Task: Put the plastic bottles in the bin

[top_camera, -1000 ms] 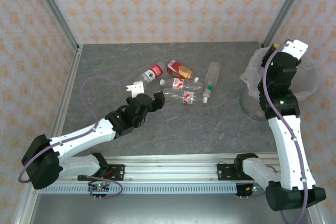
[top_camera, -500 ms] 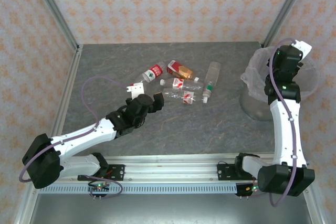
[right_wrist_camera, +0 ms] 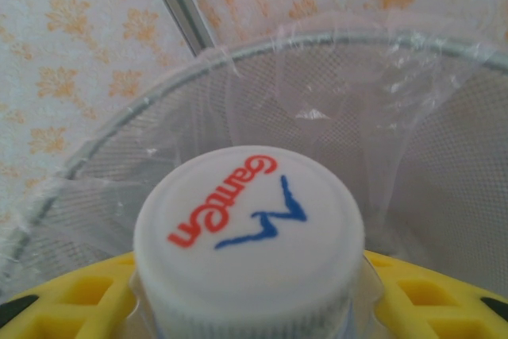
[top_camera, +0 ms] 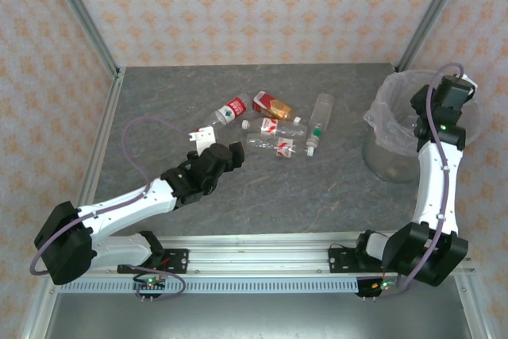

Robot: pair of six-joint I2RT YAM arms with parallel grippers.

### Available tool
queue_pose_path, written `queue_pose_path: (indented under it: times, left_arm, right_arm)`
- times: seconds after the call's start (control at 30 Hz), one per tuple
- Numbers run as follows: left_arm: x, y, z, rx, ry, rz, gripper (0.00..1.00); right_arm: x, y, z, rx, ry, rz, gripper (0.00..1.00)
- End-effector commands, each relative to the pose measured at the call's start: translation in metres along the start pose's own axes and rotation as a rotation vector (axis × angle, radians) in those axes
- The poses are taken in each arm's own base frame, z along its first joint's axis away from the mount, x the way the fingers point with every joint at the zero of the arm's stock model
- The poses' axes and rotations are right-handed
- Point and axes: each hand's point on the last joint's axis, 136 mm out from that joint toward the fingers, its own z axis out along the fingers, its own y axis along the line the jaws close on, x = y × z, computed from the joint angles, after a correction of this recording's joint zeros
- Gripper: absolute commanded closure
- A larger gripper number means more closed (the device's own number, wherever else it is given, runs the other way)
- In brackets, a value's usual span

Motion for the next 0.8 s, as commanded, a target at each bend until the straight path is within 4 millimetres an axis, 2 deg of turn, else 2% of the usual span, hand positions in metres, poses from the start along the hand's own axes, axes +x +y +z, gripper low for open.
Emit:
queue_pose_path:
  times: [0.0,0.23,0.37,0.6,0.77]
  left_arm:
    - [-0.013,0.005,0.001,-0.05,-0.031,-0.029,0.0]
    - [-0.01,0.005,0.003,-0.057,-0.017,-0.023,0.0]
    - [-0.009,0.007,0.004,-0.064,-0.016,-0.024,0.0]
    - [-0.007,0.01,0.005,-0.073,-0.01,-0.031,0.0]
    - [-0.006,0.015,0.006,-0.082,-0.01,-0.039,0.0]
  right_arm:
    - [0.021,-0.003,0.007,-0.024,0.09,0.028,0.53]
    - [0.036,-0.024,0.014,0.082,0.146,-0.004,0.51]
    - [0.041,-0.035,0.014,0.142,0.171,-0.022,0.47]
    - [0.053,-0.049,0.015,0.211,0.205,-0.03,0.33]
    - [0.049,-0.054,0.011,0.247,0.2,-0.014,0.18]
